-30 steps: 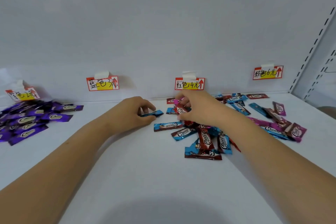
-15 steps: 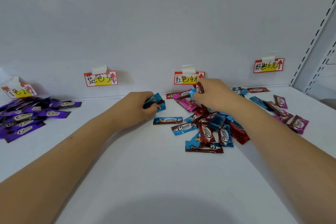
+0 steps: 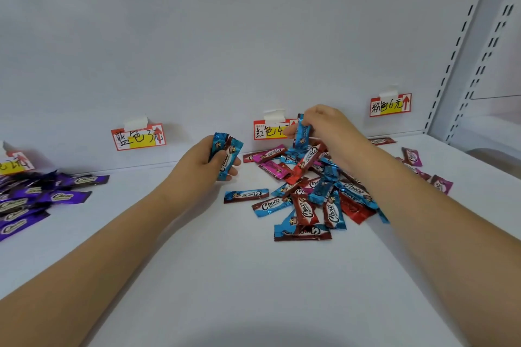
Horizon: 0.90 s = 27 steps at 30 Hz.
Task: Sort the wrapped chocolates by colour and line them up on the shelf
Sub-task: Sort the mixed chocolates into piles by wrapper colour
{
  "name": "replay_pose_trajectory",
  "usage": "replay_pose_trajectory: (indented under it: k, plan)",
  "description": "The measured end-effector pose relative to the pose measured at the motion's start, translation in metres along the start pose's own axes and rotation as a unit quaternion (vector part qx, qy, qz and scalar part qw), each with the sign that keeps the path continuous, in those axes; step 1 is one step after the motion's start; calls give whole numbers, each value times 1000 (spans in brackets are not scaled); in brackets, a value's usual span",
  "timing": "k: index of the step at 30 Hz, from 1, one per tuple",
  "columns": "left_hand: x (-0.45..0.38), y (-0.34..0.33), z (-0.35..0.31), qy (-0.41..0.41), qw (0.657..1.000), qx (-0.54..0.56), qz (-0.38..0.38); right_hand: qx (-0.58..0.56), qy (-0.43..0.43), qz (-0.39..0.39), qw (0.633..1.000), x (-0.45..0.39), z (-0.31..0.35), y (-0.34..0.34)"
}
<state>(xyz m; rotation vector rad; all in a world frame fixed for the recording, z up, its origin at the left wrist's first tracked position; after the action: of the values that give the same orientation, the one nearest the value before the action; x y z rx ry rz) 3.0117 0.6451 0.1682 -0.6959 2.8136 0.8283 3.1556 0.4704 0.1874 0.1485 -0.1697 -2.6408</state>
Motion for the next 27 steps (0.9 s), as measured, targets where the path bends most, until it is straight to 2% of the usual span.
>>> replay_pose_trajectory:
  k: [3, 5, 8, 10, 11, 13, 15, 17, 19, 22, 27]
  plan:
    - [-2, -2, 3, 23, 999, -27, 6, 26, 38, -52, 998, 0, 10, 15]
    - [-3, -2, 2, 25, 998, -54, 6, -9, 44, -61, 997, 4, 16, 19]
    - [2, -5, -13, -23, 993, -114, 17, -34, 34, -10, 999, 10, 23, 10]
    - [5, -7, -20, -48, 990, -131, 30, 55, 46, 54, 996, 19, 30, -3]
    - [6, -8, -20, -46, 991, -122, 42, 152, 64, 84, 983, 25, 32, -11]
    - [7, -12, -17, -37, 993, -91, 67, 340, 106, 147, 923, 36, 31, -31]
    - [6, -13, -15, -45, 988, -126, 76, 423, 115, 227, 870, 47, 18, -54]
    - [6, -14, -17, -63, 976, -193, 82, 458, 99, 276, 839, 55, 5, -67]
    - [6, -18, -14, -66, 964, -230, 114, 474, 78, 300, 824, 57, -3, -71]
    - [10, -24, -9, -65, 942, -284, 168, 476, 68, 322, 816, 62, -5, -74]
    - [7, -26, -11, -74, 939, -290, 171, 482, 83, 342, 802, 71, -4, -82]
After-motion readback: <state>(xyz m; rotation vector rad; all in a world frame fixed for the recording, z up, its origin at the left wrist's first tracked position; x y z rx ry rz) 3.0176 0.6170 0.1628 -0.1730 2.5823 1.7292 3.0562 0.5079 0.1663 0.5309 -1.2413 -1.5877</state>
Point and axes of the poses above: each hand's wrist, its own x-axis away from the middle knuckle, its own y-axis out of the back of the hand, z = x × y, the point moved 10 cm from there along -x, towards the middle knuckle, and after that the axes turned 2 degrees about -y, right-handed, at the moved point
